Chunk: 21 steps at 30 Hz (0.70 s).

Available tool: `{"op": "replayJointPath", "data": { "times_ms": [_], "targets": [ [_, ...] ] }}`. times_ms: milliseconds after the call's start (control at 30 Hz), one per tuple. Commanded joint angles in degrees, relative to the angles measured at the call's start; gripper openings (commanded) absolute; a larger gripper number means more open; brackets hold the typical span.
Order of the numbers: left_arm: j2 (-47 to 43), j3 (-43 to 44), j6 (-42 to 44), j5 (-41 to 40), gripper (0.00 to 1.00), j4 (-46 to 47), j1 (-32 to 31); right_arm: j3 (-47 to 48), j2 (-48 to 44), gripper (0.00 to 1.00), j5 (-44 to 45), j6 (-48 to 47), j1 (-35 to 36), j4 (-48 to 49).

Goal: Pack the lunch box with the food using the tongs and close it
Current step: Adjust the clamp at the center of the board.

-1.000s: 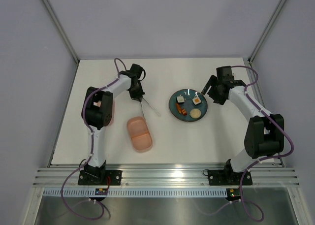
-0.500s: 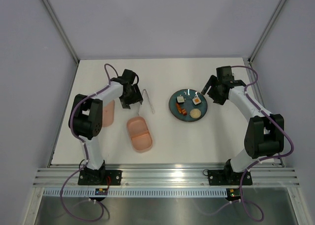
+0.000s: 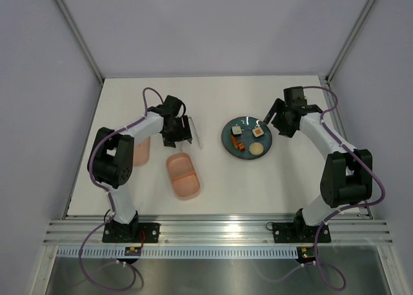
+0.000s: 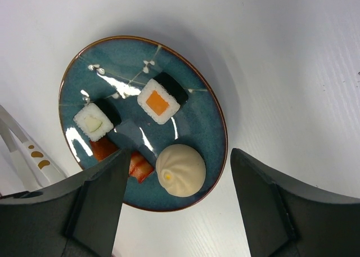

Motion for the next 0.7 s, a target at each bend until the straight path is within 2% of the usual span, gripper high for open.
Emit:
{"op": "replayJointPath", "data": {
  "times_ms": [0, 133, 400, 567, 667],
  "targets": [
    [4.21, 2.83, 0.78, 7.74, 0.72, 3.08, 0.03, 1.74, -0.54, 0.8, -0.53, -0.69, 0.25, 0.65],
    [6.76, 5.65, -0.54, 16.7, 0.67, 5.97, -1.2, 1.39, -1.15, 0.8, -0.01, -0.77, 0.25, 0.47],
    [7.04, 9.78, -3.18, 25.24, 0.63, 12.56, -2.52, 0.86, -1.68, 0.8, -0.01, -0.77, 0.25, 0.04],
    [5.97, 16.54, 3.66, 16.82, 0.63, 6.34, -2.26, 0.6, -2.29, 0.8, 0.17, -0.86, 0.34, -0.14],
    [7.37, 21.81, 7.01, 12.16, 0.58, 3.17, -1.82, 0.51, -2.56, 0.8, 0.08, -0.77, 0.34, -0.14]
  ]
}}
